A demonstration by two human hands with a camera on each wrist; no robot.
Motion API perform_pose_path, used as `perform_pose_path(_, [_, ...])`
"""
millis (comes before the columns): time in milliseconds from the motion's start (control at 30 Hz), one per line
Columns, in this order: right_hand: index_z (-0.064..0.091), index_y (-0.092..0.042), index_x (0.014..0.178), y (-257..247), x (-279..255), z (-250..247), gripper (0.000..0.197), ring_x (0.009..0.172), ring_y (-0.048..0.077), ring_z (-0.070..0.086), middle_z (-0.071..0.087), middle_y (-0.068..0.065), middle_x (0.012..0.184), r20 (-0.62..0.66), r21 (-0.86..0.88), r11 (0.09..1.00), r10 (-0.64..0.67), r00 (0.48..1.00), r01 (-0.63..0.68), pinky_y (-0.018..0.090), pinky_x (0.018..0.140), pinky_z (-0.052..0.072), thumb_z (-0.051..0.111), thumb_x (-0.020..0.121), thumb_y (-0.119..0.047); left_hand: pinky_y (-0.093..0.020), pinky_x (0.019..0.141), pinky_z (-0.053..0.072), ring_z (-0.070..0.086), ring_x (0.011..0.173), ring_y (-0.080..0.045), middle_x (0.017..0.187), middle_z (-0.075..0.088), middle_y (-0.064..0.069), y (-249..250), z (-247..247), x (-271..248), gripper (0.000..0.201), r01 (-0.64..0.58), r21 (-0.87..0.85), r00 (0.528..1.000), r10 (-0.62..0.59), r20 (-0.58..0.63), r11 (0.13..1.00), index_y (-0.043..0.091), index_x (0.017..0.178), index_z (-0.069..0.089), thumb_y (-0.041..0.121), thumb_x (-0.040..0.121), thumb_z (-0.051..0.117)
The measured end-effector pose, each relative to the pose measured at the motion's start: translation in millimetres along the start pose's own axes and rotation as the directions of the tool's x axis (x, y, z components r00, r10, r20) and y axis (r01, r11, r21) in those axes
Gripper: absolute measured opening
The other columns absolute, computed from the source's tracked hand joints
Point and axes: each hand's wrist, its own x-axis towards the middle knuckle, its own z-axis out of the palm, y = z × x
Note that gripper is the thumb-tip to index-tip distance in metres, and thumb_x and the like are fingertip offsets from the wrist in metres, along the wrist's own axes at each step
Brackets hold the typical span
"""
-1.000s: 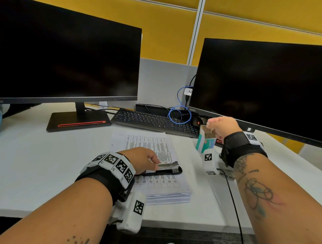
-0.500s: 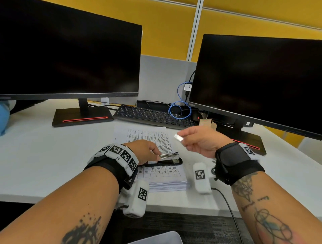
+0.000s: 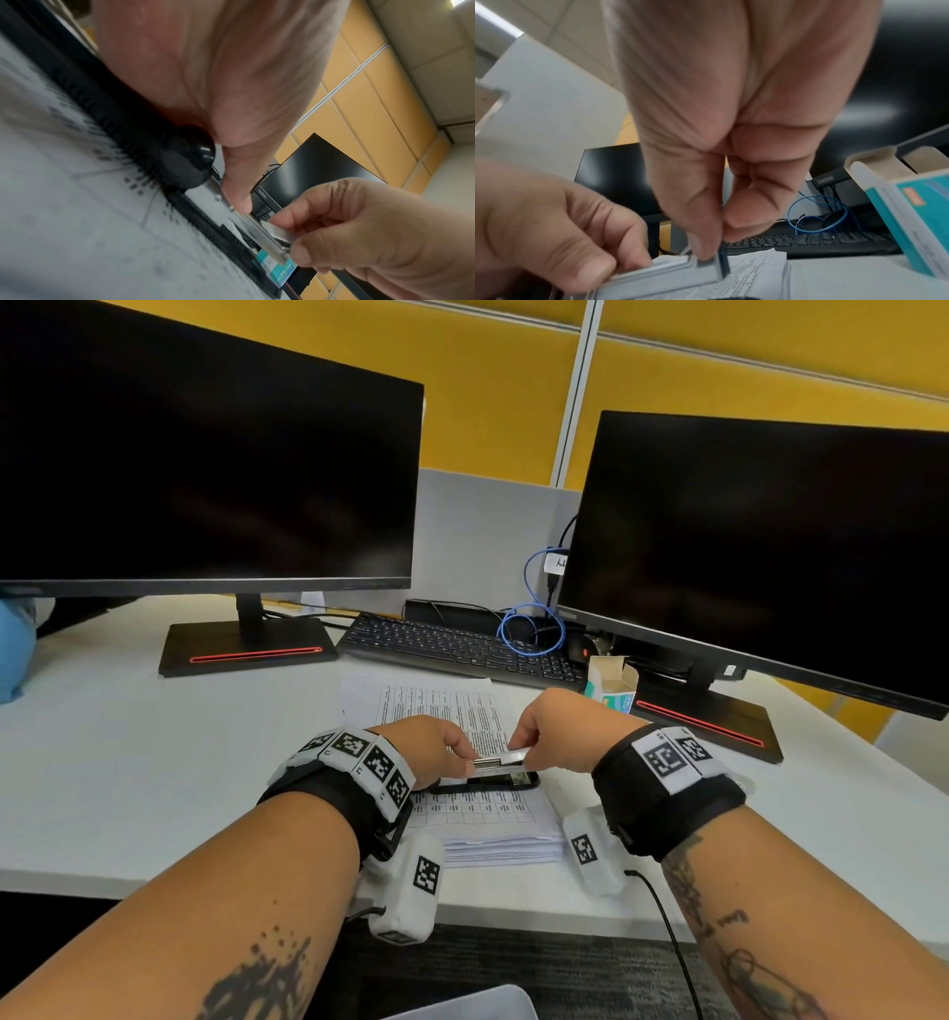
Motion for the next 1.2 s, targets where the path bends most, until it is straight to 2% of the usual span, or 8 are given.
perform_pose_path(100, [0.076, -0.02, 0.103, 0, -1, 0, 0.019, 0.083, 0.012, 0.062, 0.073, -0.003, 0.101, -0.001, -0.015, 1.0, -0.017, 1.0, 0.017, 0.023, 0.073, 0.049, 0.066, 0.088, -0.014, -0.023, 0.074, 0.044, 0.055, 0.077, -0.011, 0.091, 0.062, 0.005, 0, 0, 0, 0.011, -0.002, 0.002, 1.0, 0.002, 0.003, 1.0, 0.037, 0.099, 0.067, 0.04, 0.089, 0.066])
perform_pose_path(233, [0.074, -0.017, 0.108, 3, -2, -1, 0.021, 0.096, 0.018, 0.065, 0.072, 0.0, 0.105, 0.018, 0.056, 0.998, -0.037, 0.999, 0.036, 0.03, 0.089, 0.054, 0.065, 0.09, -0.014, -0.022, 0.07, 0.042, 0.053, 0.074, -0.008, 0.083, 0.058, 0.011, -1, 0, 2, 0.01, -0.011, -0.006, 1.0, 0.011, 0.001, 1.0, 0.036, 0.098, 0.067, 0.04, 0.089, 0.066])
perform_pose_path(333, [0.075, -0.017, 0.108, 4, -1, -1, 0.021, 0.098, 0.019, 0.065, 0.072, 0.0, 0.106, 0.02, 0.085, 0.996, -0.038, 0.999, 0.036, 0.03, 0.092, 0.053, 0.067, 0.089, -0.014, -0.022, 0.071, 0.043, 0.054, 0.075, -0.011, 0.084, 0.06, 0.008, -2, 1, 3, 0.012, -0.009, -0.016, 1.0, 0.009, 0.0, 1.0, 0.034, 0.099, 0.068, 0.038, 0.088, 0.067])
perform_pose_path(500, [0.075, -0.019, 0.108, 3, 2, 0, 0.022, 0.09, 0.012, 0.062, 0.072, -0.005, 0.102, 0.04, 0.09, 0.996, -0.02, 0.999, 0.017, 0.026, 0.088, 0.051, 0.071, 0.086, -0.015, -0.022, 0.074, 0.043, 0.054, 0.078, -0.01, 0.082, 0.057, 0.013, -1, 1, 2, 0.006, -0.017, -0.002, 1.0, 0.017, -0.007, 1.0, 0.037, 0.094, 0.065, 0.038, 0.089, 0.067])
perform_pose_path(667, [0.075, -0.021, 0.105, 1, 1, 1, 0.019, 0.081, 0.008, 0.058, 0.068, -0.009, 0.091, 0.041, -0.007, 0.999, -0.043, 0.998, 0.043, 0.022, 0.075, 0.047, 0.066, 0.089, -0.017, -0.024, 0.078, 0.046, 0.056, 0.079, -0.011, 0.086, 0.06, 0.009, -1, 1, 1, 0.004, -0.012, 0.002, 1.0, 0.012, -0.012, 1.0, 0.039, 0.09, 0.064, 0.039, 0.088, 0.068])
perform_pose_path(800, [0.074, -0.021, 0.104, -3, -1, 1, 0.018, 0.083, 0.01, 0.059, 0.069, -0.007, 0.096, 0.024, -0.071, 0.995, -0.068, 0.997, 0.069, 0.026, 0.082, 0.052, 0.063, 0.089, -0.017, -0.023, 0.077, 0.045, 0.056, 0.081, -0.011, 0.088, 0.061, 0.009, -1, 1, 0, 0.008, -0.015, 0.002, 1.0, 0.015, -0.012, 1.0, 0.037, 0.096, 0.066, 0.039, 0.088, 0.068])
perform_pose_path(1033, [0.071, -0.022, 0.105, -7, 1, 1, 0.021, 0.085, 0.012, 0.057, 0.062, -0.008, 0.092, 0.037, -0.123, 0.99, -0.071, 0.997, 0.075, 0.024, 0.077, 0.05, 0.064, 0.086, -0.015, -0.021, 0.07, 0.043, 0.055, 0.079, -0.011, 0.088, 0.061, 0.008, 2, 0, -2, 0.008, -0.014, -0.001, 1.0, 0.014, -0.007, 1.0, 0.035, 0.097, 0.068, 0.037, 0.089, 0.067])
perform_pose_path(1200, [0.073, -0.019, 0.103, -8, 2, 0, 0.02, 0.089, 0.016, 0.062, 0.069, -0.004, 0.099, 0.048, -0.148, 0.984, -0.089, 0.995, 0.095, 0.028, 0.08, 0.053, 0.066, 0.085, -0.016, -0.021, 0.074, 0.044, 0.056, 0.083, -0.011, 0.092, 0.062, 0.008, 2, 0, -2, 0.01, -0.005, -0.003, 1.0, 0.005, -0.009, 1.0, 0.035, 0.098, 0.068, 0.038, 0.089, 0.067])
